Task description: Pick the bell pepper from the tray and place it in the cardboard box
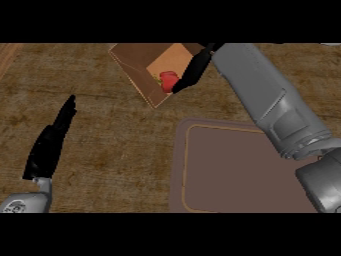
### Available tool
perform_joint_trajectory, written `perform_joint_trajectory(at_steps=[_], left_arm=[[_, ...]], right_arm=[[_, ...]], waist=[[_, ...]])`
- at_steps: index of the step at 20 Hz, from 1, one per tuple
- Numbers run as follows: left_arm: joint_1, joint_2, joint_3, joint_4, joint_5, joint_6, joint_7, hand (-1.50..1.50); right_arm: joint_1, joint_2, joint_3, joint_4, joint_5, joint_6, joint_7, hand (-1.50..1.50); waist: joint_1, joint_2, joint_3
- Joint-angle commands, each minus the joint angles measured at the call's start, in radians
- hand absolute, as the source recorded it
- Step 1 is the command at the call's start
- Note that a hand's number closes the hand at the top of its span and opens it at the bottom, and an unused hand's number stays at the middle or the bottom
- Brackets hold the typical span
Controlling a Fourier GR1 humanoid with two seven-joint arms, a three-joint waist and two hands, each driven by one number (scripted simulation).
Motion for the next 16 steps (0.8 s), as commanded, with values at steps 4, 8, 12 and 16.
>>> perform_joint_trajectory(at_steps=[4,8,12,16], left_arm=[[-0.009,-0.005,-0.01,-0.009,-0.004,-0.003,-0.001,0.0],[-0.023,-0.002,-0.014,-0.014,-0.002,-0.012,-0.016,0.0],[-0.002,-0.014,-0.031,-0.034,-0.01,-0.007,-0.008,0.0],[-0.03,-0.022,-0.039,-0.03,-0.007,-0.011,-0.012,0.0]], right_arm=[[-0.044,-0.127,-0.175,0.063,-0.171,0.164,0.091,-1.5],[-0.05,-0.202,-0.223,0.082,-0.216,0.106,0.173,-1.5],[-0.015,-0.308,-0.243,0.089,-0.235,0.157,0.182,-1.5],[0.001,-0.356,-0.258,0.075,-0.25,0.192,0.171,-1.5]], waist=[[0.021,0.017,0.001],[0.039,0.03,0.001],[0.061,0.044,0.004],[0.068,0.057,0.006]])
